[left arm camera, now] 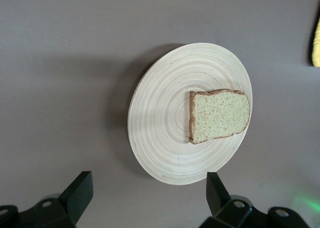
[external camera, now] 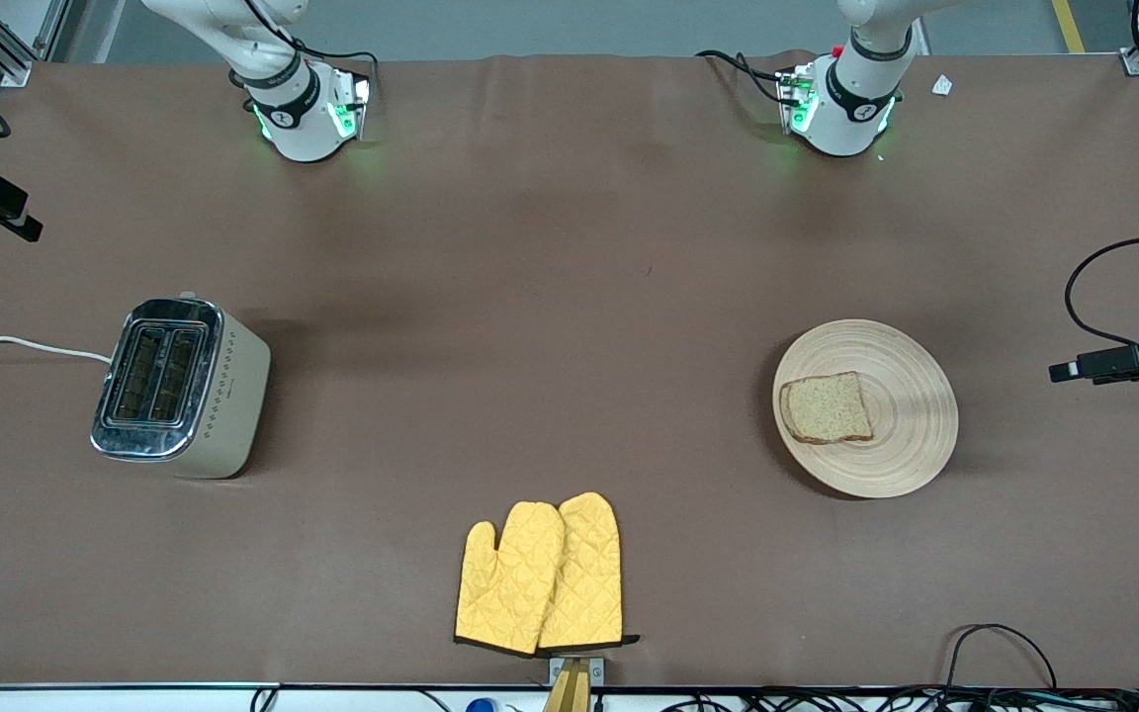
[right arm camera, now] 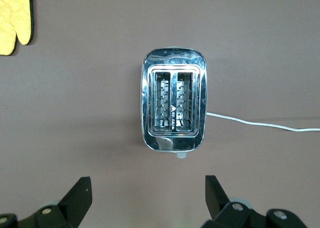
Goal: Move plate and put bread in toaster
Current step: 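Move the left gripper down to the wooden plate's rim, then push the wooden plate with the left gripper toward the toaster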
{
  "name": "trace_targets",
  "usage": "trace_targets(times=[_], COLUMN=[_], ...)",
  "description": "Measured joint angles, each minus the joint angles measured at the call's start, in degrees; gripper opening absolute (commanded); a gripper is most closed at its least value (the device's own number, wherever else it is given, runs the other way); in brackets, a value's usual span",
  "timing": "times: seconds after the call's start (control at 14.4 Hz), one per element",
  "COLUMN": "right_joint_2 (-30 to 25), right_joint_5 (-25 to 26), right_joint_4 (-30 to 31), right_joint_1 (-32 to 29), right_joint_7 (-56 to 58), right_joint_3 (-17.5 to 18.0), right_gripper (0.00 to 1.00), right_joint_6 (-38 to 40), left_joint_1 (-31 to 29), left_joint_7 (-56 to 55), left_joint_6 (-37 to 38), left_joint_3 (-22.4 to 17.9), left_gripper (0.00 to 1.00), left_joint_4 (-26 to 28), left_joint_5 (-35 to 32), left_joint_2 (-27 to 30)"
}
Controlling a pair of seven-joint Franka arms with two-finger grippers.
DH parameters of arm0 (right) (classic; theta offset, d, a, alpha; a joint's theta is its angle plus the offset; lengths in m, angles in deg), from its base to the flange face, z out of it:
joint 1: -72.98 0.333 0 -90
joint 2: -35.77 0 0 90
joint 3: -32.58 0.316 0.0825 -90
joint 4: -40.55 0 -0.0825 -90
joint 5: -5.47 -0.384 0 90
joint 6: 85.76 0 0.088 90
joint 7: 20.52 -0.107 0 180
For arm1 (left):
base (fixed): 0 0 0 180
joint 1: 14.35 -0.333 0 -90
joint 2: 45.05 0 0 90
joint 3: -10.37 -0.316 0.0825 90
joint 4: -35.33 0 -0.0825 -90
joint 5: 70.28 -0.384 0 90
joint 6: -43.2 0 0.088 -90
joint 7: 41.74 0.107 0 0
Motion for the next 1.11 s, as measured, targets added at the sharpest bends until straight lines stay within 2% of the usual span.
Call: trace_targets(times=[0.21, 0.55, 0.9, 1.11], right_joint_2=[0.00, 0.00, 0.00, 0.00], right_joint_5=[-0.04, -0.22, -0.26, -0.62], right_joint_4=[0.02, 0.43, 0.56, 0.66], right_joint_1=[0.00, 0.00, 0.00, 0.02], right_joint_7=[0.00, 0.00, 0.00, 0.00], right_joint_3=[0.00, 0.00, 0.00, 0.02], right_gripper=[1.00, 1.00, 1.00, 1.00], right_joint_6=[-0.02, -0.19, -0.70, -0.70], left_joint_1=[-3.39, -4.78, -4.73, -4.57], left_joint_7=[5.10, 17.22, 22.96, 23.63], left_joint_6=[-0.06, -0.11, -0.11, -0.09], left_joint_3=[0.06, 0.14, 1.49, 1.96], left_gripper=[0.98, 0.81, 0.67, 0.63], left_joint_4=[-0.04, -0.36, -0.70, -0.78], left_joint_5=[5.53, 13.67, 19.40, 21.54], left_joint_2=[-6.68, -14.52, -18.35, -19.57])
